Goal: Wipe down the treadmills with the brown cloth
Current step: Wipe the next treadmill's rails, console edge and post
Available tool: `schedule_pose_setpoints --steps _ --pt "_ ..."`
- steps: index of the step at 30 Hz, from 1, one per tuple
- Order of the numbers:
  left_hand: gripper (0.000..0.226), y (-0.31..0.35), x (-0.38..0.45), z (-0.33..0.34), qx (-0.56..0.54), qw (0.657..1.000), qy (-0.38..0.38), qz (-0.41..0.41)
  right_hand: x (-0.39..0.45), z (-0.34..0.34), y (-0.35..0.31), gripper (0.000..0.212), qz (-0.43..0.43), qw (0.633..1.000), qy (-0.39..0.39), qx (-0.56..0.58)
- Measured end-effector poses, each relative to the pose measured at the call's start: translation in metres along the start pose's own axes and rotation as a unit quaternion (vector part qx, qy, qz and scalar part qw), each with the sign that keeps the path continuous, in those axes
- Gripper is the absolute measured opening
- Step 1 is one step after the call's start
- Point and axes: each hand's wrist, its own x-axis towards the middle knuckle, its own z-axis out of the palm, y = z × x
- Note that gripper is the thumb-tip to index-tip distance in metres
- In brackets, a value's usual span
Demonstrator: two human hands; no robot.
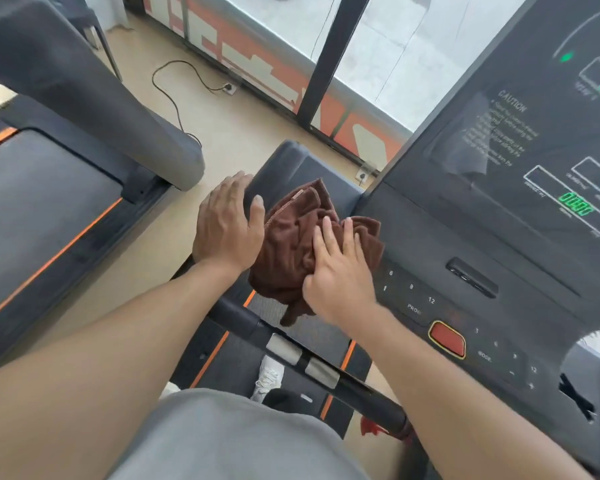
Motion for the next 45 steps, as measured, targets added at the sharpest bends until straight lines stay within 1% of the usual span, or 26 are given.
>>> schedule_pose_setpoints --steps 4,6,8,11,13,16,18,20,25,28,31,32,34,36,37,41,43,45 --pt "0.057 0.001 -0.001 0.0 0.003 1.0 -0.001 0.0 0.033 -0.036 0.036 0.069 -0.029 0.998 -0.045 -0.041" --pt "0.057 0.002 -0.001 -0.001 0.01 1.0 -0.005 0.004 0.03 -0.037 0.028 0.068 -0.041 0.997 -0.05 -0.034" --pt "0.056 0.003 -0.002 -0.001 0.015 1.0 -0.011 0.004 0.018 -0.02 0.002 0.072 -0.036 0.999 -0.021 -0.017" --pt "0.053 0.006 -0.003 -0.002 0.005 1.0 -0.01 -0.003 0.004 0.011 -0.037 0.081 -0.016 0.998 0.052 0.022" --pt "0.049 0.008 -0.004 -0.004 -0.021 1.0 -0.004 -0.015 0.002 0.021 -0.055 0.085 -0.045 0.992 0.083 0.089" --pt "0.042 0.009 -0.004 -0.008 -0.079 0.996 0.014 -0.047 0.008 0.021 -0.075 0.087 -0.11 0.969 0.098 0.198" --pt "0.042 0.008 -0.004 -0.008 -0.104 0.991 0.026 -0.076 0.016 0.023 -0.08 0.086 -0.112 0.966 0.111 0.205" --pt "0.045 0.007 -0.004 -0.008 -0.101 0.991 0.024 -0.08 0.027 0.022 -0.074 0.082 -0.099 0.97 0.12 0.188" --pt "0.049 0.007 -0.005 -0.008 -0.094 0.993 0.019 -0.064 0.063 0.005 -0.043 0.083 -0.029 0.974 0.087 0.209" --pt "0.049 0.006 -0.006 -0.006 -0.08 0.995 0.01 -0.055 0.084 -0.003 -0.039 0.081 0.021 0.972 0.104 0.212" --pt "0.05 0.005 -0.006 -0.005 -0.069 0.996 0.011 -0.048 0.086 0.0 -0.054 0.082 0.081 0.967 0.119 0.211" --pt "0.05 0.005 -0.006 -0.005 -0.066 0.997 0.012 -0.048 0.08 0.004 -0.059 0.082 0.087 0.966 0.122 0.212" --pt "0.05 0.005 -0.006 -0.005 -0.059 0.997 0.012 -0.045 0.067 0.015 -0.061 0.081 0.062 0.973 0.135 0.177" --pt "0.05 0.006 -0.005 -0.005 -0.048 0.998 0.008 -0.036 0.069 0.017 -0.05 0.077 0.043 0.979 0.142 0.138" --pt "0.05 0.006 -0.004 -0.004 -0.039 0.999 0.005 -0.033 0.077 0.014 -0.042 0.075 0.052 0.979 0.148 0.132" --pt "0.049 0.005 -0.005 -0.003 -0.02 0.999 0.0 -0.027 0.117 -0.004 -0.021 0.069 0.137 0.959 0.194 0.154" --pt "0.048 0.004 -0.005 -0.003 -0.024 0.999 0.004 -0.028 0.134 -0.011 -0.011 0.068 0.157 0.949 0.223 0.156" --pt "0.048 0.006 -0.004 -0.003 -0.022 0.999 0.002 -0.03 0.15 -0.017 -0.002 0.066 0.174 0.944 0.235 0.15"
